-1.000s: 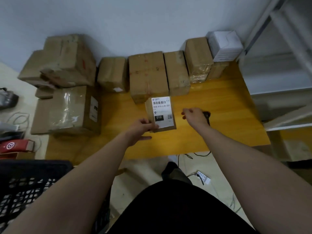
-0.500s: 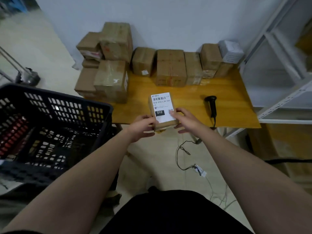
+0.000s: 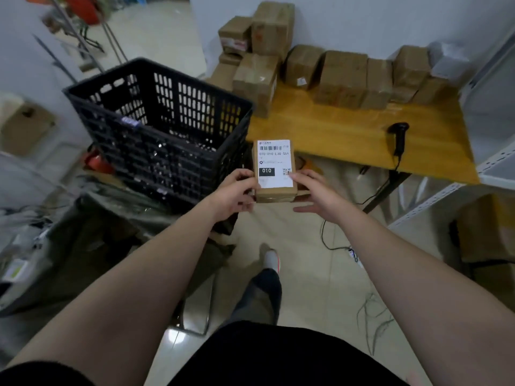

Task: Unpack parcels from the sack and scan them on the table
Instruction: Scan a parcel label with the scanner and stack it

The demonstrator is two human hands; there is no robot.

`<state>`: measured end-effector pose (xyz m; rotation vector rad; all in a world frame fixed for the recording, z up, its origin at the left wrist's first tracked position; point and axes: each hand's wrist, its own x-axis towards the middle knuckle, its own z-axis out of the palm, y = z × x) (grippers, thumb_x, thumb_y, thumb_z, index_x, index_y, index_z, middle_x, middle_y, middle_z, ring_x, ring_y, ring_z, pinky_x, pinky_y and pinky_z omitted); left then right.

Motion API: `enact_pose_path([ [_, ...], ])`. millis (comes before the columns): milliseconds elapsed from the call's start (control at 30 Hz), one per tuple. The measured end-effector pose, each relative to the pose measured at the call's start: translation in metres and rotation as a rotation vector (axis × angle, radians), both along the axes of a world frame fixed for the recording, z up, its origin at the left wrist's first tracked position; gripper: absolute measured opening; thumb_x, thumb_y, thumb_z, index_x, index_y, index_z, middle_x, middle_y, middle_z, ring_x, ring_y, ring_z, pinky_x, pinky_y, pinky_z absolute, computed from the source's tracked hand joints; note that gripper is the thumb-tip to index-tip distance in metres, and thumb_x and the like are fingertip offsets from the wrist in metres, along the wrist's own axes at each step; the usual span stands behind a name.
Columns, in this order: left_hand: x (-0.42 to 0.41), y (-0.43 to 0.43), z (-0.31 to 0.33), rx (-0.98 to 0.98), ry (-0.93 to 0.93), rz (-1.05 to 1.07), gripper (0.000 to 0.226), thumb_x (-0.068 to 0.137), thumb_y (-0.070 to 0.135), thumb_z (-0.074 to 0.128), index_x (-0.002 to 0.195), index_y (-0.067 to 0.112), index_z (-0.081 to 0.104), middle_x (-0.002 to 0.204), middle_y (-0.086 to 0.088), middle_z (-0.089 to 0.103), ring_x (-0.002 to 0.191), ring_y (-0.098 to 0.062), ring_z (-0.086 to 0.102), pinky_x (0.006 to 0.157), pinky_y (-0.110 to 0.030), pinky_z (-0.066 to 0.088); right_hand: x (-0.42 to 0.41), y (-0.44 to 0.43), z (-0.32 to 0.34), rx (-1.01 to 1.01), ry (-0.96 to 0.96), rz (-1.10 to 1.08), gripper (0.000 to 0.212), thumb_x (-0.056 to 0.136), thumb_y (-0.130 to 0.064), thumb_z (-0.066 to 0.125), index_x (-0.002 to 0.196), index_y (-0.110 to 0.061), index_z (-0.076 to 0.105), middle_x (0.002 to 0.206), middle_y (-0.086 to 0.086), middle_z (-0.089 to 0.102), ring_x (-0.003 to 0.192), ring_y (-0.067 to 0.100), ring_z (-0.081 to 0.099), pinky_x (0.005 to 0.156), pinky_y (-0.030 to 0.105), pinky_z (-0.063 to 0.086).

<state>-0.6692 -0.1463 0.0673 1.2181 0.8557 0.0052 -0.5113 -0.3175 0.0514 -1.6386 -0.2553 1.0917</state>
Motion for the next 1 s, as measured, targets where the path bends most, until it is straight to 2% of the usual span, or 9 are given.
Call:
enact_pose_path([
  [267, -0.154, -0.017, 0.013, -0.044, -0.018, 0.135, 0.037, 0.069, 0.015, 0.069, 0.103, 0.024, 0.054, 0.111, -0.009, 0.07, 0.089, -0.03, 0.067, 0.071, -0.038, 0.055, -0.126, 0.014, 0.006, 0.079, 0.068, 0.114, 0.033, 0.089, -0.046, 0.076, 0.115, -0.027, 0.067, 0.114, 0.001, 0.075, 0.102, 0.026, 0.071, 0.087, 0.049, 0.061],
  [367, -0.196, -0.011, 0.016, -0.068, -0.016, 0.176, 0.039, 0.067, 0.013, 0.066, 0.102, 0.02, 0.051, 0.1, -0.008, 0.065, 0.071, -0.023, 0.063, 0.058, -0.032, 0.05, -0.163, 0.034, 0.009, 0.102, 0.072, 0.161, 0.045, 0.086, -0.042, 0.08, 0.124, -0.029, 0.06, 0.116, 0.005, 0.073, 0.094, 0.023, 0.07, 0.081, 0.045, 0.06],
  [467, -0.243, 0.005, 0.015, -0.061, 0.013, 0.218, 0.04, 0.065, 0.013, 0.066, 0.102, 0.022, 0.053, 0.102, -0.01, 0.063, 0.079, -0.024, 0.06, 0.056, -0.03, 0.051, -0.201, 0.06, 0.01, 0.102, 0.072, 0.245, 0.048, 0.087, -0.034, 0.079, 0.129, -0.027, 0.057, 0.108, 0.006, 0.072, 0.084, 0.021, 0.068, 0.082, 0.049, 0.06],
  [533, -0.278, 0.018, 0.011, -0.063, 0.021, 0.243, 0.042, 0.065, 0.013, 0.064, 0.104, 0.022, 0.054, 0.099, -0.008, 0.064, 0.079, -0.023, 0.062, 0.058, -0.031, 0.052, -0.228, 0.078, 0.01, 0.097, 0.076, 0.283, 0.047, 0.088, -0.033, 0.079, 0.129, -0.025, 0.058, 0.105, 0.005, 0.071, 0.08, 0.02, 0.067, 0.071, 0.044, 0.06],
  [600, -0.313, 0.032, 0.004, -0.08, 0.034, 0.265, 0.042, 0.066, 0.014, 0.063, 0.106, 0.023, 0.054, 0.097, -0.008, 0.066, 0.077, -0.022, 0.064, 0.063, -0.033, 0.051, -0.256, 0.101, 0.006, 0.084, 0.093, 0.316, 0.047, 0.087, -0.032, 0.08, 0.128, -0.025, 0.059, 0.107, 0.003, 0.072, 0.085, 0.021, 0.069, 0.069, 0.041, 0.06],
  [700, -0.364, 0.059, -0.013, -0.116, 0.07, 0.305, 0.052, 0.066, 0.021, 0.064, 0.117, 0.024, 0.059, 0.106, -0.007, 0.068, 0.084, -0.022, 0.067, 0.07, -0.036, 0.053, -0.304, 0.141, -0.006, 0.039, 0.104, 0.329, 0.043, 0.087, -0.03, 0.08, 0.125, -0.023, 0.061, 0.111, 0.004, 0.073, 0.093, 0.023, 0.07, 0.083, 0.049, 0.059],
  [833, -0.425, 0.105, -0.04, -0.253, 0.109, 0.345, 0.038, 0.078, 0.039, 0.068, 0.114, 0.027, 0.074, 0.105, -0.003, 0.075, 0.095, -0.025, 0.074, 0.076, -0.037, 0.054, -0.368, 0.198, -0.034, -0.063, 0.128, 0.307, 0.046, 0.084, -0.035, 0.081, 0.124, -0.023, 0.063, 0.103, 0.005, 0.075, 0.084, 0.026, 0.073, 0.069, 0.043, 0.061],
  [900, -0.448, 0.132, -0.059, -0.338, 0.163, 0.378, 0.042, 0.088, 0.04, 0.061, 0.125, 0.022, 0.068, 0.108, -0.007, 0.073, 0.102, -0.033, 0.074, 0.073, -0.036, 0.051, -0.395, 0.225, -0.057, -0.118, 0.155, 0.282, 0.04, 0.082, -0.039, 0.081, 0.117, -0.027, 0.068, 0.102, 0.004, 0.076, 0.093, 0.028, 0.074, 0.072, 0.047, 0.063],
  [1000, -0.47, 0.173, -0.087, -0.473, 0.22, 0.401, 0.037, 0.095, 0.039, 0.056, 0.126, 0.021, 0.065, 0.111, -0.011, 0.065, 0.094, -0.036, 0.074, 0.06, -0.03, 0.054, -0.432, 0.265, -0.093, -0.203, 0.172, 0.195, 0.036, 0.083, -0.046, 0.08, 0.114, -0.028, 0.071, 0.103, 0.0, 0.077, 0.1, 0.024, 0.072, 0.083, 0.048, 0.062],
])
